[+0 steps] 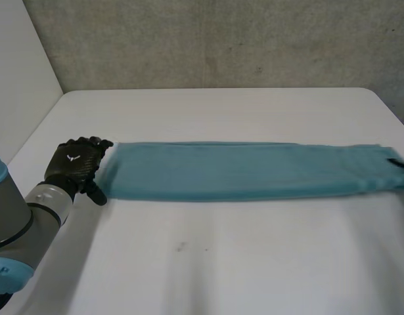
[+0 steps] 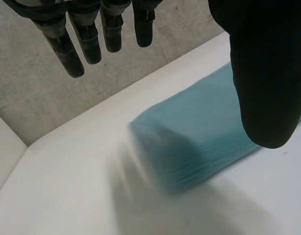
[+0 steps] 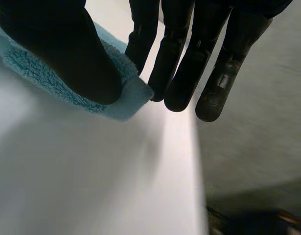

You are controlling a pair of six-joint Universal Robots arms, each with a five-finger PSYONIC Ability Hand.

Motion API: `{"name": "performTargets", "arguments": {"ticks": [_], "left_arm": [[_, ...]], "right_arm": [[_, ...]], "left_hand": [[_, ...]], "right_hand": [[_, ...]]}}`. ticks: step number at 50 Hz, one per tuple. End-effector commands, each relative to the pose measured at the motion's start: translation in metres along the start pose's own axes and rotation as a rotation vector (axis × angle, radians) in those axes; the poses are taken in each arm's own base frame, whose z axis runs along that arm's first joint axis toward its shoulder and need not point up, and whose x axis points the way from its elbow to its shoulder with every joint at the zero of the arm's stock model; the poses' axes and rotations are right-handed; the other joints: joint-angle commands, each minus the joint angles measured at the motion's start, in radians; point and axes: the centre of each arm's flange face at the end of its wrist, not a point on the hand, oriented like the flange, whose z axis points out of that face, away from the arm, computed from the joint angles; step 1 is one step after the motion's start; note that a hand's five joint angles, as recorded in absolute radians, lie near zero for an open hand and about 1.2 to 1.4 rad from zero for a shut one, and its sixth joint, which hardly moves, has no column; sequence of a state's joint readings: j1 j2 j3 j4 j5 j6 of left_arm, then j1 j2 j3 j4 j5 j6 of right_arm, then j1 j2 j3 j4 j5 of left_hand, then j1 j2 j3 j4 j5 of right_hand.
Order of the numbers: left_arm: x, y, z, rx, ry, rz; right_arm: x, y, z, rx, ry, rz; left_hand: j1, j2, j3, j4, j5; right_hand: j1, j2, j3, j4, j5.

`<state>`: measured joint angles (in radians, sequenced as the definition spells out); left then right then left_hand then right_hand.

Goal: Fold the laundry

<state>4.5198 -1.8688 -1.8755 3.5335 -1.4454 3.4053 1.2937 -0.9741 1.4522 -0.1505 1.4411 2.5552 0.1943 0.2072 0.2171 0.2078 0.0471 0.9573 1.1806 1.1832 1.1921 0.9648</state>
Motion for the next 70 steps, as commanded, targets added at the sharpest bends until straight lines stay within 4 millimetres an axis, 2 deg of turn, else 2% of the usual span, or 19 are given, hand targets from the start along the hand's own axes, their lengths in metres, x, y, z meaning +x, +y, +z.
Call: {"name": "performTargets", "arguments": {"ticks": [1, 7, 13, 18, 22, 24, 26, 28, 32, 35, 40, 43, 44, 46, 52, 53, 57, 61, 70], "left_arm": [[-0.002, -0.001, 0.000, 0.000, -0.007, -0.001], [-0.003, -0.001, 0.000, 0.001, -0.010, -0.001], [-0.004, -0.001, 0.000, 0.002, -0.012, -0.001], [-0.004, -0.001, 0.000, 0.004, -0.012, -0.001], [-0.004, -0.001, 0.000, 0.002, -0.014, -0.001], [-0.004, -0.001, 0.000, 0.002, -0.014, -0.001], [-0.004, -0.001, 0.000, 0.002, -0.015, -0.002], [-0.004, -0.001, 0.000, 0.002, -0.015, -0.002], [-0.005, -0.001, 0.000, 0.001, -0.018, -0.002], [-0.006, -0.001, 0.001, 0.000, -0.021, -0.003], [-0.006, -0.001, 0.001, 0.000, -0.021, -0.003], [-0.006, -0.001, 0.001, 0.000, -0.021, -0.003], [-0.006, 0.000, 0.000, -0.001, -0.020, -0.003], [-0.006, 0.000, 0.000, -0.001, -0.019, -0.003], [-0.003, 0.000, -0.001, -0.002, -0.009, -0.001], [-0.001, 0.000, -0.002, -0.002, -0.006, -0.001], [0.000, 0.000, -0.002, -0.004, 0.001, 0.001], [0.010, -0.005, -0.007, 0.012, 0.035, 0.010], [0.034, -0.034, -0.011, 0.106, 0.102, 0.033]], "right_arm": [[0.050, -0.004, 0.014, -0.030, 0.187, -0.177], [0.045, -0.021, 0.014, 0.016, 0.192, -0.212], [-0.037, -0.085, -0.008, 0.218, 0.045, -0.241], [-0.122, -0.150, -0.057, 0.470, -0.094, -0.279], [-0.162, -0.174, -0.086, 0.582, -0.164, -0.287], [-0.220, -0.192, -0.119, 0.707, -0.263, -0.295], [-0.236, -0.194, -0.128, 0.736, -0.291, -0.296], [-0.289, -0.200, -0.164, 0.838, -0.395, -0.297], [-0.342, -0.186, -0.195, 0.893, -0.514, -0.319], [-0.401, -0.146, -0.241, 0.952, -0.736, -0.384], [-0.435, -0.106, -0.268, 0.961, -0.887, -0.447], [-0.435, -0.104, -0.267, 0.950, -0.879, -0.451], [-0.433, -0.106, -0.264, 0.940, -0.859, -0.446], [-0.418, -0.124, -0.258, 0.913, -0.772, -0.407], [-0.380, -0.165, -0.260, 0.886, -0.668, -0.279], [-0.353, -0.177, -0.245, 0.832, -0.630, -0.190], [-0.316, -0.185, -0.227, 0.750, -0.615, -0.068], [-0.262, -0.170, -0.201, 0.548, -0.598, 0.085], [-0.201, -0.103, -0.163, 0.204, -0.580, 0.218]], "left_hand": [[-0.001, -0.014, -0.024, -0.015, -0.029], [-0.001, -0.014, -0.024, -0.015, -0.029], [-0.004, -0.017, -0.027, -0.018, -0.032], [-0.004, -0.017, -0.027, -0.018, -0.032], [-0.004, -0.017, -0.027, -0.018, -0.032], [-0.004, -0.017, -0.027, -0.018, -0.032], [-0.004, -0.017, -0.027, -0.018, -0.032], [-0.004, -0.017, -0.027, -0.018, -0.032], [-0.004, -0.017, -0.027, -0.018, -0.032], [-0.004, -0.017, -0.027, -0.018, -0.032], [-0.004, -0.017, -0.027, -0.018, -0.032], [-0.004, -0.017, -0.027, -0.018, -0.032], [-0.004, -0.017, -0.027, -0.018, -0.032], [-0.004, -0.017, -0.027, -0.018, -0.032], [-0.004, -0.017, -0.027, -0.018, -0.032], [-0.004, -0.017, -0.027, -0.018, -0.032], [-0.007, -0.020, -0.030, -0.021, -0.035], [-0.010, -0.023, -0.033, -0.024, -0.038], [-0.001, -0.014, -0.024, -0.015, -0.029]], "right_hand": [[0.439, 0.216, 0.213, 0.204, 0.257], [0.439, 0.216, 0.213, 0.204, 0.257], [0.439, 0.216, 0.213, 0.204, 0.257], [0.439, 0.216, 0.213, 0.204, 0.257], [0.439, 0.216, 0.213, 0.204, 0.257], [0.439, 0.216, 0.213, 0.204, 0.257], [0.439, 0.216, 0.213, 0.204, 0.257], [0.439, 0.216, 0.213, 0.204, 0.257], [0.439, 0.216, 0.213, 0.204, 0.257], [0.439, 0.216, 0.213, 0.204, 0.257], [0.439, 0.216, 0.213, 0.204, 0.257], [0.439, 0.216, 0.213, 0.204, 0.257], [0.239, 0.016, 0.014, 0.005, 0.057], [-0.701, -0.925, -0.927, -0.936, -0.883], [-0.783, -1.006, -1.009, -1.018, -0.965], [-0.783, -1.006, -1.009, -1.018, -0.965], [-0.783, -1.006, -1.009, -1.018, -0.965], [-0.783, -1.006, -1.009, -1.018, -0.965], [-0.650, -0.873, -0.876, -0.885, -0.832]]}}
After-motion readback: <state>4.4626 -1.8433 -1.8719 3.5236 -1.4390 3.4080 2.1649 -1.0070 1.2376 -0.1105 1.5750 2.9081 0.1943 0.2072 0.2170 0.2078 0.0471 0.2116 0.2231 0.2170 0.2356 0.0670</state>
